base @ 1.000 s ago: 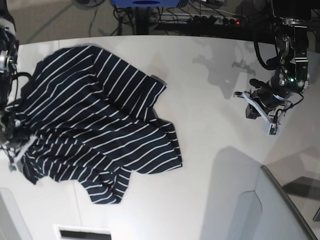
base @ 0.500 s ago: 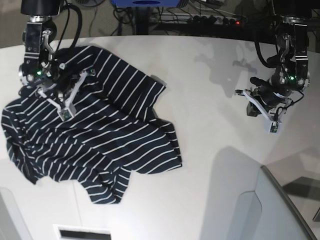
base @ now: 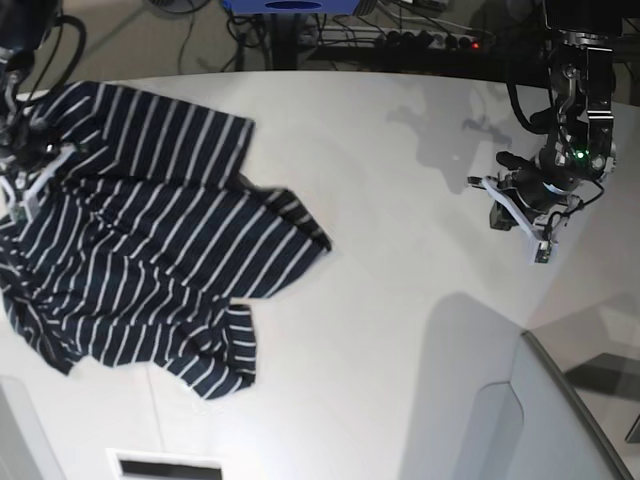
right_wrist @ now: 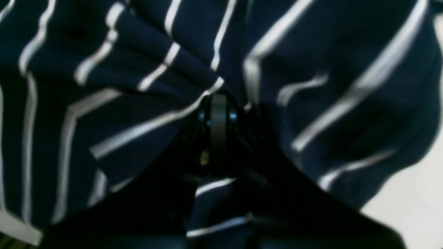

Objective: Layout the t-shirt on the table in an organized manner, then fold the t-shirt properly
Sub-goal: 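Grasp the shirt hem with the left gripper and pull it outward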

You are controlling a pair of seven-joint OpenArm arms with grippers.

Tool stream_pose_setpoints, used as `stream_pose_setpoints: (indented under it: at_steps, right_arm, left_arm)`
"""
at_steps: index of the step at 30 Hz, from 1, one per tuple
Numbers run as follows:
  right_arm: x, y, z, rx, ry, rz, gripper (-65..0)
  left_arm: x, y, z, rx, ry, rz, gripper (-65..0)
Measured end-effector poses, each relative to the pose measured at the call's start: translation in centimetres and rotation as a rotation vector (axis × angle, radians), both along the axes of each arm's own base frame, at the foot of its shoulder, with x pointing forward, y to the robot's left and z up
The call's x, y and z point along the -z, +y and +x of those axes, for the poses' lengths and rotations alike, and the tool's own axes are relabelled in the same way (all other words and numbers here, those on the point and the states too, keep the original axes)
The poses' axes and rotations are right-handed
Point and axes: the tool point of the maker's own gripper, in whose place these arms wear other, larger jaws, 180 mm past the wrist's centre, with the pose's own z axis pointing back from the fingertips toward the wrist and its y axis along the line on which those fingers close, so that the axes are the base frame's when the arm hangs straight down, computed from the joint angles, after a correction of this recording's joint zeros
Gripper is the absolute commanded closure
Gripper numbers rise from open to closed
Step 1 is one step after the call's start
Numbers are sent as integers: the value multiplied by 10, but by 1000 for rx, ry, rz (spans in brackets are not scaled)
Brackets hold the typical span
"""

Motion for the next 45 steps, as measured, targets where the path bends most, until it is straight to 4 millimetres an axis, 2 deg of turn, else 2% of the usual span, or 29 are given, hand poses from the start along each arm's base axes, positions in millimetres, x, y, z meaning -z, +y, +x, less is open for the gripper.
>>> stream_pose_setpoints:
  at_steps: [2, 4, 6, 9, 12, 13, 15, 16, 19, 21, 22, 24, 30, 36, 38, 39, 41, 44, 45]
  right_arm:
    - [-1, -13, 7, 15, 19, -22, -6]
    - [-5, -15, 12, 10, 18, -42, -6]
    - [-9, -11, 6, -12, 34, -80, -6]
    - [-22, 14, 3, -50, 0, -94, -6]
    - [-46, 36, 26, -83, -116, -75, -6]
    - [-52, 36, 33, -82, -143, -80, -6]
    - [-53, 33, 33, -82, -141, -91, -6]
    - [-51, 28, 28, -76, -123, -104, -6]
    - [-41, 26, 11, -69, -74, -105, -6]
    - [-38, 31, 7, -80, -67, -91, -6]
    - [-38, 33, 8, -89, -71, -86, -6]
    - [-39, 37, 9, -126, -76, -77, -6]
    - [-37, 43, 5, -160, -62, -62, -6]
    - [-37, 42, 4, -160, -60, -64, -6]
    - [-36, 42, 3, -160, -59, -64, -6]
    - [-36, 41, 3, -160, -57, -65, -6]
    - [-36, 41, 2, -160, -57, -64, -6]
    - [-28, 42, -3, -153, -34, -51, -6]
    - [-25, 42, -6, -151, -24, -46, -6]
  left_arm:
    - [10, -24, -5, 84, 33, 1, 0]
    - [17, -59, -8, 162, 54, -42, 0]
    - [23, -85, -10, 217, 69, -78, 0]
    - [32, -105, -9, 235, 86, -91, 0]
    - [24, -133, -5, 234, 56, -161, 0]
    - [16, -145, -2, 237, 32, -190, 0]
    - [1, -164, 4, 255, -14, -235, -12]
    - [-6, -170, 6, 257, -35, -253, -132]
    - [-6, -177, 4, 245, -39, -272, -410]
    - [0, -182, -1, 234, -23, -292, -550]
    - [2, -185, 2, 222, -42, -307, -599]
    - [1, -189, 10, 192, -101, -354, -632]
    - [36, -188, 15, 119, -67, -376, -630]
    - [42, -213, 41, 103, -57, -435, -629]
    - [46, -216, 45, 97, -45, -436, -594]
    - [48, -216, 46, 95, -37, -437, -558]
    - [52, -219, 50, 88, -24, -437, -434]
    - [52, -230, 56, 114, -19, -449, -151]
    - [52, -235, 56, 132, -17, -444, -31]
